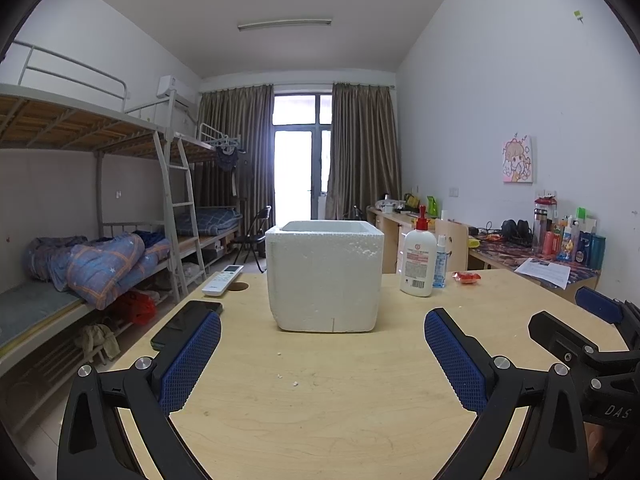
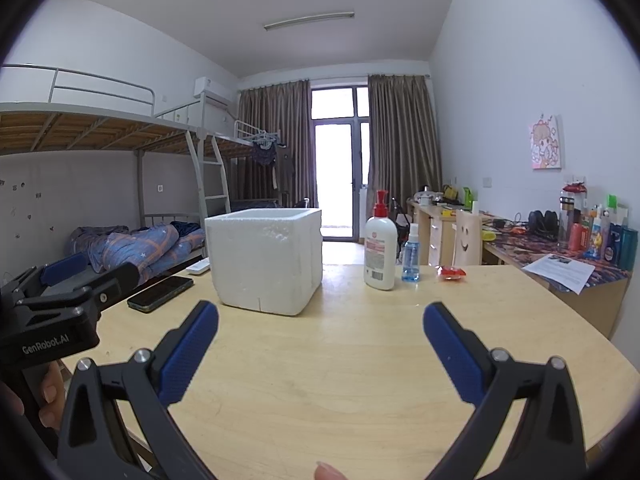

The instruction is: Organize soft objects

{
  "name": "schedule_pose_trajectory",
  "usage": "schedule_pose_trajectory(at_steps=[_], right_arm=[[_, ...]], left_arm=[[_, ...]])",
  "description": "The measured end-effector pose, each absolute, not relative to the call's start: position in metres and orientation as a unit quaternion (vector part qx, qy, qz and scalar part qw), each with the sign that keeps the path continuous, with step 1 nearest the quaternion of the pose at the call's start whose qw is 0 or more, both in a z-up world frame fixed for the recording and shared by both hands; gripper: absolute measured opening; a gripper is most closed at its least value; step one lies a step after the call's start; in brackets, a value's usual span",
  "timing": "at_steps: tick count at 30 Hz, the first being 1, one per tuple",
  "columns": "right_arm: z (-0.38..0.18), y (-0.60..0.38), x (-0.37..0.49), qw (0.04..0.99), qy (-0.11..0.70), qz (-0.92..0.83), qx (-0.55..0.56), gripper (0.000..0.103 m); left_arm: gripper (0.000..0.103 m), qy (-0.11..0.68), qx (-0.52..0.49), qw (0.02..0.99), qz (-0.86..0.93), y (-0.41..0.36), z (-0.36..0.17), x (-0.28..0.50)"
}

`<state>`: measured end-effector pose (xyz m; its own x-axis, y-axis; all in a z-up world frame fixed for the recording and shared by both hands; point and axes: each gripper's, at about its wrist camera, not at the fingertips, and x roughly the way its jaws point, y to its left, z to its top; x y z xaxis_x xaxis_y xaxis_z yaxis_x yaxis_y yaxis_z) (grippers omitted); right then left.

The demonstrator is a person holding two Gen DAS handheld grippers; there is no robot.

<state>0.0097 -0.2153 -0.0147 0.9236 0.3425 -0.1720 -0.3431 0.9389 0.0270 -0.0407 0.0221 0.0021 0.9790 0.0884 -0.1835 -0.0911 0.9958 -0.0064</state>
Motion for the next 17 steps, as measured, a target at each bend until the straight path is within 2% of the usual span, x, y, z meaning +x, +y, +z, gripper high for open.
schedule_pose_trajectory(at_steps=[17], right_arm=[[-0.0136,-0.213,0.0077,0.979,0.09,0.184,-0.008,0.103]], left_arm=[[0.102,0.092,-0.011,0.995,0.045,0.0224,0.0011,-0.0419]])
